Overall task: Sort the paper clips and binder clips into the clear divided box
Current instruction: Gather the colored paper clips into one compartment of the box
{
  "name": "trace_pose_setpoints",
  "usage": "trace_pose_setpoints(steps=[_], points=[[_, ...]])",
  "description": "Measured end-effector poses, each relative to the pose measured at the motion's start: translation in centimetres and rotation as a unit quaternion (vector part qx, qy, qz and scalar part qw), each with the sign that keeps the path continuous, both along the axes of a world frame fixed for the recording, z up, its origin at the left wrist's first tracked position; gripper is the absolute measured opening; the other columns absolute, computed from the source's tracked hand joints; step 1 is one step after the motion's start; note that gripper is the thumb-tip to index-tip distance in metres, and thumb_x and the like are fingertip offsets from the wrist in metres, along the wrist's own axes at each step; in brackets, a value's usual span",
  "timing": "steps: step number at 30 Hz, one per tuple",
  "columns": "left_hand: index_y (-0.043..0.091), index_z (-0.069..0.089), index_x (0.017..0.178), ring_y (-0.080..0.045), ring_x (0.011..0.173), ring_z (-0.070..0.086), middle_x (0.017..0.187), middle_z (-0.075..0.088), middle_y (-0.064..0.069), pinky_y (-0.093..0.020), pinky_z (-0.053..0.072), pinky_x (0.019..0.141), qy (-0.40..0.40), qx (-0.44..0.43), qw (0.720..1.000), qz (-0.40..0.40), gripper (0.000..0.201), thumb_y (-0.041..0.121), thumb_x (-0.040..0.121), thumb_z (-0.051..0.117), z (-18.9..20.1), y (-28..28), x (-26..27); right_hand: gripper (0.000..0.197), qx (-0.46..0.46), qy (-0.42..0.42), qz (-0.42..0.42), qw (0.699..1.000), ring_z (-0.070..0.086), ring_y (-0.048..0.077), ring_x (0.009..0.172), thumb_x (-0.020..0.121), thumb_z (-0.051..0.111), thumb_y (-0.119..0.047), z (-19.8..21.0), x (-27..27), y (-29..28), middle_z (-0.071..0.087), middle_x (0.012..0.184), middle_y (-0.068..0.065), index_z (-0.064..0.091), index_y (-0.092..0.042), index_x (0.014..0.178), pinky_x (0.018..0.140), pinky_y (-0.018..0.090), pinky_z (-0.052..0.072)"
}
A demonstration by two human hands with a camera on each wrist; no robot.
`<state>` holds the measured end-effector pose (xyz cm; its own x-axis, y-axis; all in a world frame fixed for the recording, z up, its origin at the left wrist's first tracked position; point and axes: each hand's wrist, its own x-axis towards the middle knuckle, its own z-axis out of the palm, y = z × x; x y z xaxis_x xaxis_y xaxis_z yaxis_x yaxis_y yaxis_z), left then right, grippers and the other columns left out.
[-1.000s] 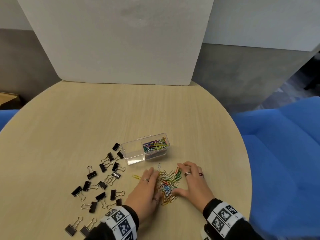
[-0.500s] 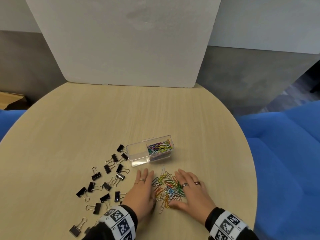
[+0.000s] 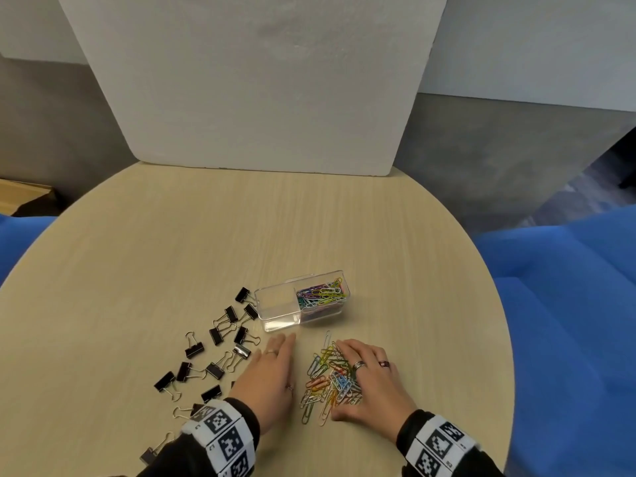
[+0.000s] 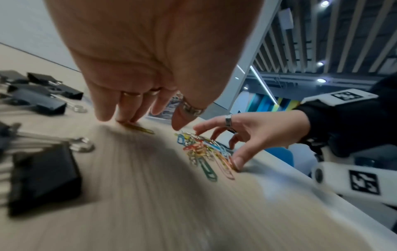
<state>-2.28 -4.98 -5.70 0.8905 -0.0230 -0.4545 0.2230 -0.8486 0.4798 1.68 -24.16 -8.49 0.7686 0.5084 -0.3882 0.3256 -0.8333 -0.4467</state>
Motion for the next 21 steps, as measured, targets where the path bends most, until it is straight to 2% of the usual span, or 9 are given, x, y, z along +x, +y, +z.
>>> trace_pose_setpoints(steps=[3,5,8,9,12,15,17,19,21], points=[[0.027,-0.006,0.147,-0.018,0.139,0.029,0.157,-0.008,0.0,-0.03,0.03,0.113,0.026,-0.019,0.999,-0.026,0.068,0.016,0.096,0.038,-0.7,-0.7,-0.9,0.104,-0.011,-0.002,0.009,1.0,0.01,0.01,0.132,0.067,0.066,-0.06,-0.2,-0.1,-0.2,0.013,0.148,-0.014,0.005,-0.03,0.146,0.112,0.028,0.014],[0.031,-0.004,0.147,-0.015,0.131,0.041,0.158,0.0,0.002,-0.027,0.038,0.107,0.023,-0.047,0.998,-0.047,0.067,0.017,0.096,0.037,-1.0,-1.2,-1.4,0.103,-0.007,0.004,0.016,1.0,0.01,0.009,0.131,0.067,0.067,-0.058,-0.3,-0.1,-0.3,0.013,0.147,-0.014,0.006,-0.03,0.146,0.113,0.027,0.013],[0.035,0.009,0.144,-0.01,0.122,0.047,0.146,0.038,0.004,-0.021,0.037,0.102,-0.011,-0.111,0.992,-0.064,0.056,0.02,0.096,0.035,-0.6,-1.4,-1.1,0.099,0.014,0.013,0.021,1.0,0.013,0.008,0.128,0.068,0.07,-0.053,-0.5,0.1,-0.1,0.018,0.144,-0.015,0.012,-0.03,0.145,0.112,0.022,0.014],[0.036,0.014,0.143,-0.008,0.121,0.047,0.142,0.042,0.006,-0.02,0.037,0.101,-0.03,-0.12,0.991,-0.06,0.054,0.02,0.096,0.035,-0.3,-1.2,-0.8,0.095,0.027,0.014,0.018,0.999,0.016,0.007,0.125,0.068,0.071,-0.05,-0.6,0.3,0.1,0.021,0.142,-0.014,0.017,-0.029,0.144,0.111,0.021,0.016],[0.034,0.027,0.14,-0.005,0.122,0.046,0.139,0.043,0.01,-0.015,0.034,0.099,-0.117,-0.108,0.986,-0.045,0.046,0.02,0.097,0.037,0.8,-0.3,0.3,0.074,0.077,0.012,-0.005,0.997,0.024,0.003,0.113,0.073,0.071,-0.038,-0.7,0.9,0.6,0.034,0.127,-0.015,0.035,-0.029,0.137,0.102,0.015,0.022],[0.033,0.044,0.13,0.001,0.118,0.046,0.134,0.046,0.015,-0.012,0.036,0.098,-0.227,-0.115,0.965,-0.063,0.04,0.016,0.094,0.042,2.4,0.3,1.7,0.047,0.105,0.004,-0.023,0.994,0.035,0.002,0.107,0.081,0.066,-0.029,-0.6,1.2,0.7,0.039,0.11,-0.019,0.05,-0.029,0.125,0.097,0.012,0.029],[0.032,0.05,0.123,0.003,0.113,0.043,0.128,0.05,0.013,-0.017,0.039,0.095,-0.299,-0.101,0.947,-0.062,0.038,0.018,0.088,0.043,3.1,0.9,3.0,0.036,0.109,-0.003,-0.032,0.994,0.042,0.004,0.107,0.084,0.063,-0.027,-0.6,1.4,0.7,0.045,0.105,-0.019,0.056,-0.027,0.119,0.096,0.014,0.034],[0.029,0.048,0.121,-0.003,0.116,0.038,0.127,0.051,0.007,-0.028,0.042,0.095,-0.354,-0.06,0.932,-0.051,0.037,0.027,0.085,0.042,3.5,1.4,4.4,0.028,0.108,-0.01,-0.037,0.993,0.047,0.006,0.105,0.087,0.06,-0.026,-0.6,1.6,0.7,0.051,0.102,-0.017,0.061,-0.025,0.115,0.091,0.015,0.037],[0.027,0.039,0.132,-0.012,0.126,0.03,0.137,0.042,0.001,-0.042,0.039,0.103,-0.317,0.0,0.947,-0.053,0.049,0.04,0.086,0.047,3.9,1.5,5.6,0.025,0.103,-0.017,-0.039,0.994,0.05,0.009,0.103,0.088,0.058,-0.025,-0.5,1.8,0.8,0.058,0.104,-0.01,0.064,-0.022,0.112,0.089,0.018,0.038]])
